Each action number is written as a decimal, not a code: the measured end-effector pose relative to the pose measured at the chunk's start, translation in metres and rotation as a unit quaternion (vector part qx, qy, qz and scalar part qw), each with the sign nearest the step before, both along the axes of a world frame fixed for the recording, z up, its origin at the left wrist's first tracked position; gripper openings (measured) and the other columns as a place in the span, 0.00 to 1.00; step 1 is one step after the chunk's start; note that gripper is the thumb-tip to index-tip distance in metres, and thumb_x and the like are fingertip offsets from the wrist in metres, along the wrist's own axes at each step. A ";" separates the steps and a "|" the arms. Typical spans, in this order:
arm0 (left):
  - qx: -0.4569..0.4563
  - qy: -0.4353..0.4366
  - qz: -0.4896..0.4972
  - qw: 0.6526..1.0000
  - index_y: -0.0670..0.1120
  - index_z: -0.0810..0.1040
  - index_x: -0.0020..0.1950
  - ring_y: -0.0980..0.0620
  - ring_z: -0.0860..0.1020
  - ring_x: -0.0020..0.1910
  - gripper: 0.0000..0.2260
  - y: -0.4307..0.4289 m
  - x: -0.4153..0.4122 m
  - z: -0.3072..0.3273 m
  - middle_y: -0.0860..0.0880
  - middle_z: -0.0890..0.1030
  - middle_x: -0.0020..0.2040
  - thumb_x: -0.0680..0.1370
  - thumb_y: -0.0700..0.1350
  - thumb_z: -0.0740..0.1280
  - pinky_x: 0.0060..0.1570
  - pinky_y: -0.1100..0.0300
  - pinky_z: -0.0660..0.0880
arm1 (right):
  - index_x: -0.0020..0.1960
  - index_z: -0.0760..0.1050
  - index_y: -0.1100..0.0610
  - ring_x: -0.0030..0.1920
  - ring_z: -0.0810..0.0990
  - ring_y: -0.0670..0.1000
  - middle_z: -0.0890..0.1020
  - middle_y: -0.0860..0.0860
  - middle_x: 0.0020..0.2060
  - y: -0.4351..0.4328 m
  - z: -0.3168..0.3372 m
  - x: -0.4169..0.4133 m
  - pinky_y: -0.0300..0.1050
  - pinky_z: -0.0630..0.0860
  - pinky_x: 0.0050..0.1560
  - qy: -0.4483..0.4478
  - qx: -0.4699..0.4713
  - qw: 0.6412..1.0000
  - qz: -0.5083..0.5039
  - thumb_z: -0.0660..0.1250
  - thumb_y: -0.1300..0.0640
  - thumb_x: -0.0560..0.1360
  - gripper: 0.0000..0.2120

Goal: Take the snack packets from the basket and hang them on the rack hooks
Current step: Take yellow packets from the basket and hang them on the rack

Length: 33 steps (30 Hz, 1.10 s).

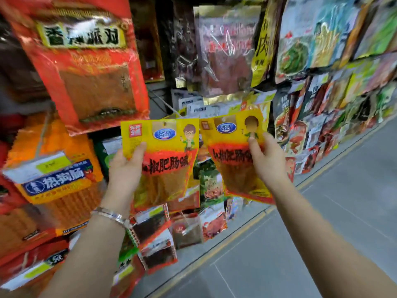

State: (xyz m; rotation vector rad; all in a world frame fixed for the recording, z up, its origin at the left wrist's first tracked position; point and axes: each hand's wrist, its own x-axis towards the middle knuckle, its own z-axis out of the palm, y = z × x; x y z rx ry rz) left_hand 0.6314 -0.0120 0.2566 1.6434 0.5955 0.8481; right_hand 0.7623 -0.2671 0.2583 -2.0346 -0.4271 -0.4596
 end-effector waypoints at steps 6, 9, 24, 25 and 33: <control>0.000 -0.084 0.037 0.996 0.53 0.83 0.42 0.62 0.81 0.41 0.08 0.014 0.019 0.055 0.60 0.84 0.40 0.77 0.54 0.67 0.40 0.66 0.76 | 0.36 0.67 0.53 0.31 0.66 0.47 0.67 0.46 0.28 0.038 0.068 0.069 0.44 0.61 0.34 -0.033 0.093 0.990 0.098 0.61 0.49 0.77 0.13; -0.014 -0.125 0.052 0.991 0.51 0.83 0.39 0.64 0.81 0.35 0.08 0.011 0.028 0.077 0.61 0.84 0.36 0.76 0.50 0.68 0.31 0.71 0.74 | 0.31 0.69 0.45 0.28 0.66 0.42 0.69 0.41 0.25 0.058 0.105 0.088 0.34 0.61 0.28 -0.013 0.157 0.974 0.160 0.63 0.47 0.76 0.15; -0.049 -0.167 0.090 0.981 0.55 0.85 0.39 0.50 0.84 0.41 0.08 -0.010 0.050 0.142 0.48 0.86 0.41 0.76 0.52 0.68 0.34 0.60 0.79 | 0.43 0.76 0.52 0.45 0.82 0.51 0.84 0.50 0.41 0.150 0.209 0.159 0.53 0.77 0.51 0.149 0.311 0.842 0.414 0.66 0.51 0.76 0.06; -0.050 -0.166 0.094 0.980 0.54 0.85 0.39 0.50 0.84 0.41 0.09 -0.010 0.050 0.143 0.48 0.86 0.42 0.76 0.52 0.68 0.34 0.60 0.79 | 0.43 0.76 0.53 0.42 0.83 0.51 0.84 0.50 0.39 0.153 0.210 0.160 0.52 0.77 0.48 0.154 0.310 0.840 0.419 0.66 0.52 0.76 0.06; -0.052 -0.150 0.103 0.982 0.49 0.84 0.41 0.48 0.84 0.43 0.10 -0.010 0.053 0.142 0.46 0.86 0.43 0.76 0.52 0.67 0.41 0.56 0.78 | 0.47 0.75 0.53 0.34 0.84 0.45 0.85 0.46 0.33 0.162 0.207 0.170 0.38 0.77 0.29 0.178 0.307 0.831 0.428 0.64 0.53 0.77 0.04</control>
